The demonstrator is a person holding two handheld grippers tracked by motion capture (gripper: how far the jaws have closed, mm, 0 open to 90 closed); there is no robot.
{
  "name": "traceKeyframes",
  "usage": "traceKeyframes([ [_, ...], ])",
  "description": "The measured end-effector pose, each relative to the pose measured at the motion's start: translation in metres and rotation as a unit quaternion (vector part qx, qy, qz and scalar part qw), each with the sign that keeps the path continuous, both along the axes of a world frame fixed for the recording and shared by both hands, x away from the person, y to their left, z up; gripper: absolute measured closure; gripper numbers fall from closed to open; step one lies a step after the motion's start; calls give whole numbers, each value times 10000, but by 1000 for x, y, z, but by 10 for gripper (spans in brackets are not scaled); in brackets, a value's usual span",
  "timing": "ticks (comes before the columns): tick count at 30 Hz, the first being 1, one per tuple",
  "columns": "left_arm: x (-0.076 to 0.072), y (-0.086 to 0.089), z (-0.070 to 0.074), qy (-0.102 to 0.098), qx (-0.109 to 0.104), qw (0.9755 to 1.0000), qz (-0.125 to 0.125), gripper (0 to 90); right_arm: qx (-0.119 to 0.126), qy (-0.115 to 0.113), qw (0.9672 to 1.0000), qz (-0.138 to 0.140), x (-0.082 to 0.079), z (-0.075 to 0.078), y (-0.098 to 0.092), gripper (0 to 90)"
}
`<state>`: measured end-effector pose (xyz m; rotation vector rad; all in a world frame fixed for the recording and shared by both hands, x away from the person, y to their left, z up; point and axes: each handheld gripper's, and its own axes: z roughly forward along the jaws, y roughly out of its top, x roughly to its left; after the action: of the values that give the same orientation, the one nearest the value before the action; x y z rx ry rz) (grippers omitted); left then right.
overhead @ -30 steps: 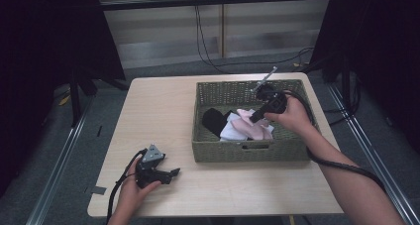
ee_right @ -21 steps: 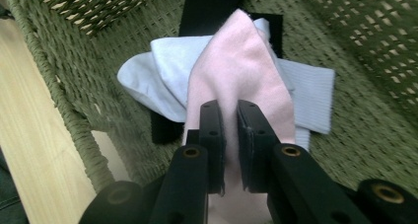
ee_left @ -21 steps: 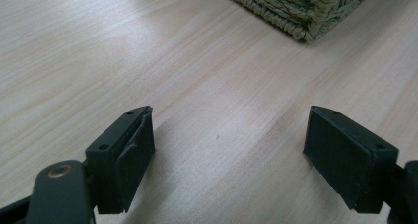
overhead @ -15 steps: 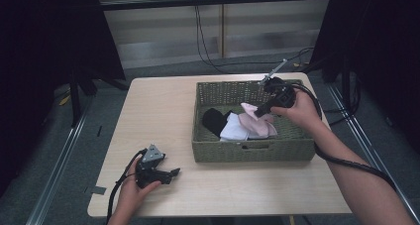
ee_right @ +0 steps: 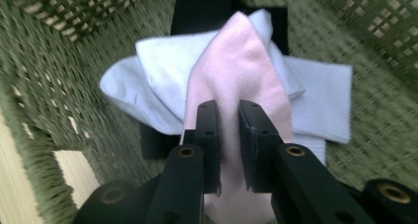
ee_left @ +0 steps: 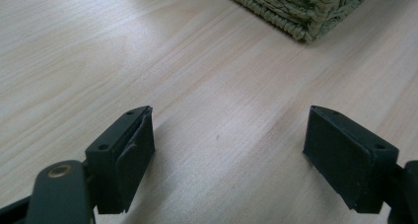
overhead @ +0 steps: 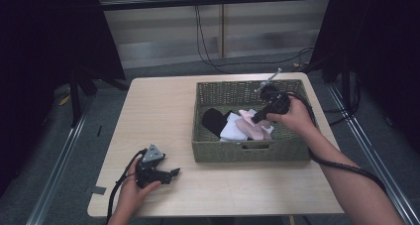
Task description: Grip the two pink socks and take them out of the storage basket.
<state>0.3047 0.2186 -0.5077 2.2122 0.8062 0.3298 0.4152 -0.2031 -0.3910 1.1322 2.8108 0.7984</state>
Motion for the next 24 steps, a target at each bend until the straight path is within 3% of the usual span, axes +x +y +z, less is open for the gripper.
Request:
traceKeyframes([
  [6, 0, 0, 0, 0, -1, 10000, 1, 189, -29, -30, 10000, 12, 0, 3, -2, 821],
  [9, 0, 0, 0, -1, 0, 10000, 1, 189, 144, -79, 9999, -7, -3, 14, -9, 820],
  [14, 0, 0, 0, 0, -1, 10000, 1, 189, 21, -46, 10000, -48, -5, 12, -12, 821],
  [17, 0, 0, 0, -1, 0, 10000, 1, 189, 94, -44, 9999, -15, -7, 13, -14, 824],
  [24, 0, 0, 0, -1, -2, 10000, 2, 189, 160, -74, 9998, 110, -14, 32, -17, 824],
])
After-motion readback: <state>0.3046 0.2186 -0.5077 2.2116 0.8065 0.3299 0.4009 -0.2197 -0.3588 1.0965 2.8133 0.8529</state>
